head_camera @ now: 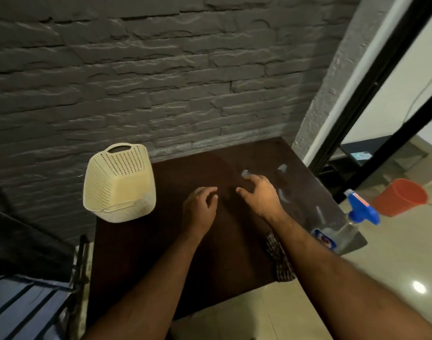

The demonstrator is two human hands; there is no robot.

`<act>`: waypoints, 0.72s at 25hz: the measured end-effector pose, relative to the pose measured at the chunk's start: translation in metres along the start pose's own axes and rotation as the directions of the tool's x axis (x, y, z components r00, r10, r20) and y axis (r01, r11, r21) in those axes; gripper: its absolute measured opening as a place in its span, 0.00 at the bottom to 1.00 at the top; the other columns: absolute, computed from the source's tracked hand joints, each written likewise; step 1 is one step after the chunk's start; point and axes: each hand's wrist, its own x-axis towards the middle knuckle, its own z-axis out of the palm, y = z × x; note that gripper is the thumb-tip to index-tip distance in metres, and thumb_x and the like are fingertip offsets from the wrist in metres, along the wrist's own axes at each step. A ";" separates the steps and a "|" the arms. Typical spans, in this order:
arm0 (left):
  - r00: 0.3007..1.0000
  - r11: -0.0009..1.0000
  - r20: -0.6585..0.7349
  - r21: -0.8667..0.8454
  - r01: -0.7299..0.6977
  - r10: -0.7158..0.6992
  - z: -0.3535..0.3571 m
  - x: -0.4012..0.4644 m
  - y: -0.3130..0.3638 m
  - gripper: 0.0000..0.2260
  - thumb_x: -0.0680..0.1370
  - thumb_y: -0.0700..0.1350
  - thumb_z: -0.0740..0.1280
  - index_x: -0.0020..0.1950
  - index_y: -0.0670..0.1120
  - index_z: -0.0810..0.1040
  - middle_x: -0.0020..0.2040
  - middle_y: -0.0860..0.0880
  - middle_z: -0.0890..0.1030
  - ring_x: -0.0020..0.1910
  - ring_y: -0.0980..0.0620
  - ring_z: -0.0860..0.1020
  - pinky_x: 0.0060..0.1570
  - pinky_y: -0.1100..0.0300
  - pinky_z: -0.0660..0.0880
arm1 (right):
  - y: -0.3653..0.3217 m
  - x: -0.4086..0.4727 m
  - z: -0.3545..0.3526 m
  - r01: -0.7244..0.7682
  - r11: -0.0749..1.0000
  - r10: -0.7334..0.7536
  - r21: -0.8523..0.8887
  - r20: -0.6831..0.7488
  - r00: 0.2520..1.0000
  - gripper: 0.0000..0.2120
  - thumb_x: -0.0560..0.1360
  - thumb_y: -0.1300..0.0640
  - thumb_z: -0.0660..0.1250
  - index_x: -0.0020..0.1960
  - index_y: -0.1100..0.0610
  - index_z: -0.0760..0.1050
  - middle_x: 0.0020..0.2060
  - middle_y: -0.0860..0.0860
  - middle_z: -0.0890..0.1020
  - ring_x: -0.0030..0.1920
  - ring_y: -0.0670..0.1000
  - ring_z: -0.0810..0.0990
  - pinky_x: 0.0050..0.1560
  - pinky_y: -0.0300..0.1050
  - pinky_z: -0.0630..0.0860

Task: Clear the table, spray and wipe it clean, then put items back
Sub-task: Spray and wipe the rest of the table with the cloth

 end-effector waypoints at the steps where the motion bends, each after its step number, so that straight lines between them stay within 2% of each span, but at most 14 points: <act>1: 1.000 1.000 0.016 -0.006 -0.008 0.008 0.011 -0.006 0.014 0.12 0.79 0.47 0.63 0.62 0.51 0.76 0.60 0.52 0.77 0.59 0.56 0.75 0.59 0.56 0.74 | 0.009 -0.004 -0.015 0.010 1.000 -0.011 -0.020 -0.020 1.000 0.24 0.75 0.47 0.68 0.69 0.51 0.71 0.68 0.53 0.71 0.62 0.51 0.74 0.56 0.40 0.68; 5: 0.991 0.996 0.120 -0.064 -0.059 0.066 0.055 -0.026 0.067 0.13 0.79 0.46 0.64 0.63 0.49 0.77 0.60 0.51 0.78 0.59 0.55 0.75 0.59 0.54 0.75 | 0.041 -0.016 -0.072 0.086 0.989 -0.102 -0.118 -0.139 0.985 0.23 0.74 0.46 0.69 0.66 0.52 0.73 0.64 0.53 0.75 0.63 0.53 0.74 0.62 0.48 0.73; 8: 0.976 0.991 0.189 -0.103 -0.090 0.108 0.079 -0.030 0.095 0.13 0.78 0.46 0.65 0.63 0.50 0.77 0.60 0.52 0.78 0.58 0.55 0.76 0.59 0.55 0.74 | 0.055 -0.016 -0.110 0.099 0.966 -0.161 -0.239 -0.254 0.954 0.22 0.73 0.44 0.68 0.64 0.53 0.75 0.58 0.53 0.79 0.58 0.54 0.78 0.57 0.51 0.76; 11: 0.961 0.982 0.228 -0.137 -0.129 0.158 0.097 -0.027 0.106 0.13 0.78 0.46 0.65 0.62 0.49 0.78 0.59 0.52 0.78 0.57 0.55 0.76 0.58 0.56 0.75 | 0.065 -0.013 -0.142 0.067 0.954 -0.159 -0.292 -0.305 0.939 0.22 0.73 0.43 0.68 0.62 0.53 0.77 0.56 0.54 0.80 0.56 0.56 0.79 0.55 0.52 0.76; 14: 0.947 0.984 0.290 -0.147 -0.096 0.136 0.116 -0.021 0.105 0.13 0.78 0.47 0.65 0.62 0.49 0.78 0.58 0.51 0.79 0.55 0.55 0.77 0.56 0.57 0.76 | 0.081 -0.011 -0.169 0.012 0.966 -0.099 -0.257 -0.330 0.939 0.20 0.73 0.43 0.68 0.60 0.53 0.78 0.54 0.53 0.81 0.52 0.54 0.80 0.52 0.49 0.77; 18: 0.920 0.994 0.383 -0.094 -0.049 0.082 0.140 -0.018 0.105 0.13 0.77 0.48 0.65 0.62 0.49 0.77 0.58 0.50 0.79 0.53 0.55 0.78 0.54 0.56 0.77 | 0.113 -0.014 -0.195 -0.062 0.995 0.039 -0.078 -0.264 0.964 0.14 0.76 0.48 0.66 0.57 0.54 0.79 0.50 0.51 0.83 0.49 0.51 0.80 0.50 0.44 0.74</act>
